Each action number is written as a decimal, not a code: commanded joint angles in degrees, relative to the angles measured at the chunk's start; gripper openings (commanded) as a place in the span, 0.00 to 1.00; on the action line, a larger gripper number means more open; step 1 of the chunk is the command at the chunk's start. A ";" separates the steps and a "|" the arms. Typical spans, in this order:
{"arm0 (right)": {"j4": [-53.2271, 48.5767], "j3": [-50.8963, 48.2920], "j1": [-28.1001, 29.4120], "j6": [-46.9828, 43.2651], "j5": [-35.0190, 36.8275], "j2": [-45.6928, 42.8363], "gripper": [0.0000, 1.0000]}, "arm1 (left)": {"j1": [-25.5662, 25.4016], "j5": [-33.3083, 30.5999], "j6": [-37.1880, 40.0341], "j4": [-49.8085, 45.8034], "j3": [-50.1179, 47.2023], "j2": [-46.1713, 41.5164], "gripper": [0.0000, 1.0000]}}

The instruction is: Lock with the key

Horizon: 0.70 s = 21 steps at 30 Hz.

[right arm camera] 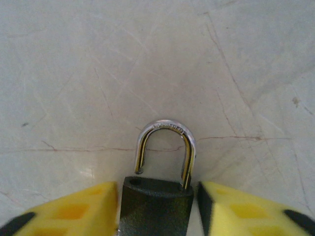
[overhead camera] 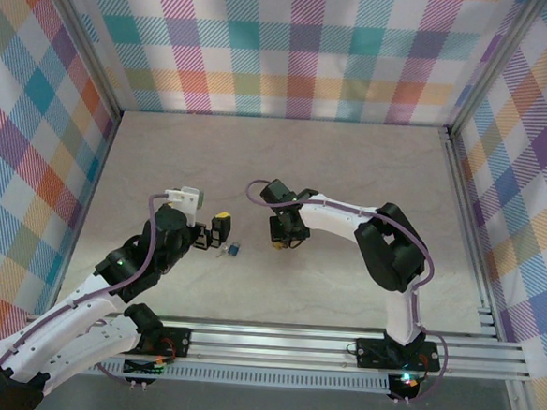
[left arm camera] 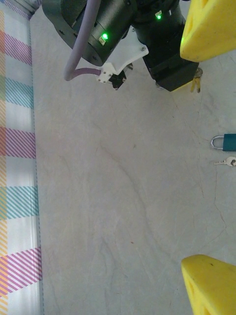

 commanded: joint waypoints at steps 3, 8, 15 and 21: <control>-3.50 2.17 -0.01 -3.19 0.31 0.66 0.56 | 0.56 -0.99 0.84 -0.29 0.48 -0.71 1.00; -3.99 1.60 0.06 -2.73 -1.00 -0.42 0.53 | 0.59 -0.94 0.80 -0.29 0.50 -0.61 1.00; -4.18 1.27 0.63 -1.54 -2.36 0.82 0.51 | 0.61 -0.98 0.80 -0.29 0.49 -0.47 1.00; -5.22 2.64 1.13 -1.19 -1.80 3.22 0.50 | 0.63 -0.82 0.71 -0.29 0.53 -0.19 1.00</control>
